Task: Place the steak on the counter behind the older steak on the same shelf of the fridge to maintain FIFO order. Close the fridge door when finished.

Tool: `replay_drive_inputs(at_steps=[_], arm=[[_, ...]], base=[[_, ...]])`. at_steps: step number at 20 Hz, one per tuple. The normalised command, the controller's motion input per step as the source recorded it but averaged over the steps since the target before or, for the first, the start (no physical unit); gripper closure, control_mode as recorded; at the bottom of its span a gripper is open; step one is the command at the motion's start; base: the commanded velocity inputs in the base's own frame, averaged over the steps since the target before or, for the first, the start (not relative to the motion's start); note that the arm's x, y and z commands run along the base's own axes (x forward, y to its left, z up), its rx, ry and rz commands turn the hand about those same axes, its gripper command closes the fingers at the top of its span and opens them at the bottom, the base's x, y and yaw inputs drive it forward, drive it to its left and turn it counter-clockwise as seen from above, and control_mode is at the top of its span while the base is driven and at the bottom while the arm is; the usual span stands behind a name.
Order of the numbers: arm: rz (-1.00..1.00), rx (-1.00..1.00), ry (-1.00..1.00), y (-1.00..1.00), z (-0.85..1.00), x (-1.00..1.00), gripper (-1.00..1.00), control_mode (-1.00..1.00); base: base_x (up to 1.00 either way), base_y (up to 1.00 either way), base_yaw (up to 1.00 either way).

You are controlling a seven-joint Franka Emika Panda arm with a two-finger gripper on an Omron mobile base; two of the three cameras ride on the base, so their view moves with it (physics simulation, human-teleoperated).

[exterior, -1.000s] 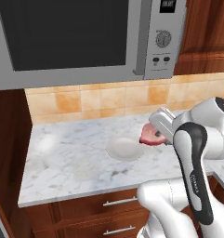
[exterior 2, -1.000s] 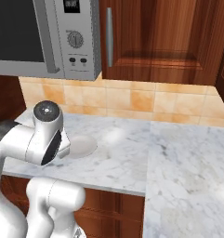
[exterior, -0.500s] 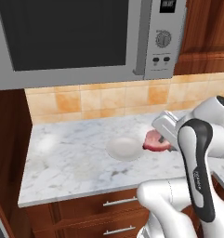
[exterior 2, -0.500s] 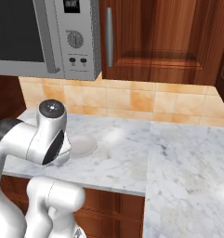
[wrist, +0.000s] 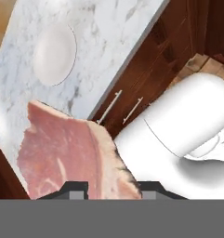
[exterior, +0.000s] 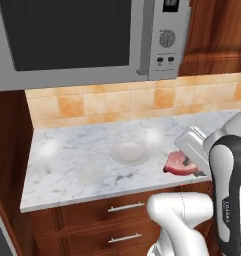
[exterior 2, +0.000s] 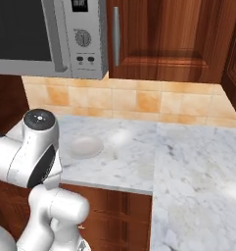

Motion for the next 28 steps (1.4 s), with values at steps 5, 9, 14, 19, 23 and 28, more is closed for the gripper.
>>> replay_drive_inputs(at_steps=[5, 9, 14, 19, 23, 28], arm=[[0.0, 0.0, 0.0, 0.0, 0.0, 0.0, 1.0, 1.0], [0.0, 0.0, 0.0, 0.0, 0.0, 0.0, 1.0, 1.0], [0.0, 0.0, 0.0, 0.0, 0.0, 0.0, 1.0, 1.0], [0.0, 0.0, 0.0, 0.0, 0.0, 0.0, 1.0, 1.0], [0.0, 0.0, 0.0, 0.0, 0.0, 0.0, 1.0, 1.0], [0.0, 0.0, 0.0, 0.0, 0.0, 0.0, 1.0, 1.0]], base=[[-1.0, 0.08, -0.07], [-0.97, 0.49, 0.03], [-0.79, 0.78, 0.25], [-0.64, 0.66, 0.42], [-0.84, 0.7, 0.41], [-0.73, 0.67, 0.42]])
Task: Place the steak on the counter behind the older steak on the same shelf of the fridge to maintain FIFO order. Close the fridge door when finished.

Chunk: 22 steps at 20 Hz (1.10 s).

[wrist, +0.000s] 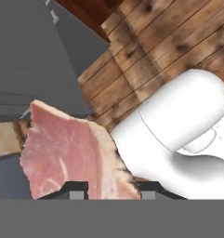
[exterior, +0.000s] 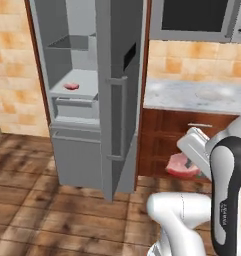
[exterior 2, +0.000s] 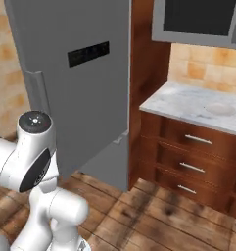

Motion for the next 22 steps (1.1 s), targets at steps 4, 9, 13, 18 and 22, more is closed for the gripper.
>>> replay_drive_inputs(at_steps=[4, 9, 13, 18, 22], arm=[[0.0, 0.0, 0.0, 0.0, 0.0, 0.0, 1.0, 1.0], [0.0, 0.0, 0.0, 0.0, 0.0, 0.0, 1.0, 1.0], [0.0, 0.0, 0.0, 0.0, 0.0, 0.0, 1.0, 1.0], [0.0, 0.0, 0.0, 0.0, 0.0, 0.0, 1.0, 1.0], [0.0, 0.0, 0.0, 0.0, 0.0, 0.0, 1.0, 1.0]], base=[[-0.22, 0.78, 0.43], [-0.01, 0.77, 0.33], [0.4, 0.79, 0.05], [0.75, 0.96, -0.41], [0.86, 0.96, -0.55]])
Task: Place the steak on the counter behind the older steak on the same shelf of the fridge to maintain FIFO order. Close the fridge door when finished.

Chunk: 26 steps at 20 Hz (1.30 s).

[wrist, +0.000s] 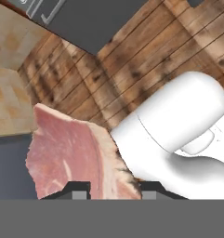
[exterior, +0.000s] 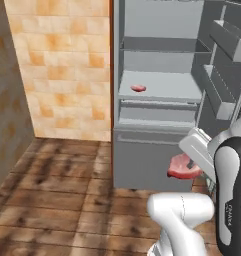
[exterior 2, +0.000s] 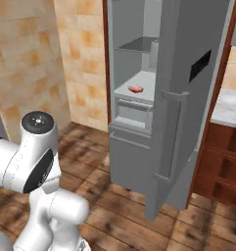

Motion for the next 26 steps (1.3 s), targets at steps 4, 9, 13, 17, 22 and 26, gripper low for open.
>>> replay_drive_inputs(at_steps=[4, 9, 13, 17, 22, 26], arm=[[0.0, 0.0, 0.0, 0.0, 0.0, 0.0, 1.0, 1.0], [0.0, 0.0, 0.0, 0.0, 0.0, 0.0, 1.0, 1.0], [0.0, 0.0, 0.0, 0.0, 0.0, 0.0, 1.0, 1.0], [0.0, 0.0, 0.0, 0.0, 0.0, 0.0, 1.0, 1.0], [0.0, 0.0, 0.0, 0.0, 0.0, 0.0, 1.0, 1.0], [0.0, 0.0, 0.0, 0.0, 0.0, 0.0, 1.0, 1.0]], base=[[0.9, 0.81, -0.58], [0.75, 0.41, -0.52], [0.85, 0.02, -0.38], [1.0, 0.08, -0.3], [0.96, 0.22, -0.25], [0.79, 0.0, -0.07]])
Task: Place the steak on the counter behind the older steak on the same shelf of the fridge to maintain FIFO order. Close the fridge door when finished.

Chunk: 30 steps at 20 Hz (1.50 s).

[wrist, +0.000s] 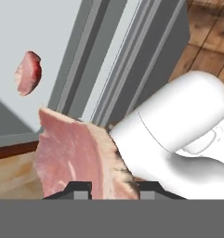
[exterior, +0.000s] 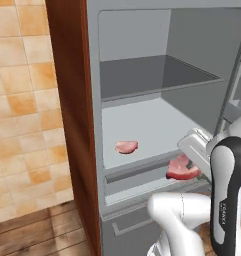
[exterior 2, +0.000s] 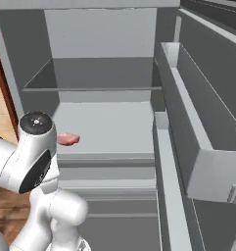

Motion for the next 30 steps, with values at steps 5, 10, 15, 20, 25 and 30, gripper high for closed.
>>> replay_drive_inputs(at_steps=[5, 10, 15, 20, 25, 30], arm=[[0.0, 0.0, 0.0, 0.0, 0.0, 0.0, 1.0, 1.0], [0.0, 0.01, -0.15, -0.2, -0.03, 0.63, 1.0, -1.0], [-0.01, 0.0, -0.21, -0.14, -0.22, 0.99, 1.0, -1.0], [-0.03, 0.03, -0.07, -0.23, -0.17, 0.88, 1.0, -1.0], [0.0, 0.08, -0.03, -0.21, -0.11, 0.89, 1.0, -1.0], [0.0, 0.07, 0.0, -0.21, -0.05, 0.78, 1.0, -1.0]], base=[[0.59, 0.01, 0.0], [0.07, 0.0, 0.0], [0.0, 0.0, 0.0], [0.0, 0.0, 0.0], [0.0, 0.0, 0.0], [0.0, 0.0, 0.0]])
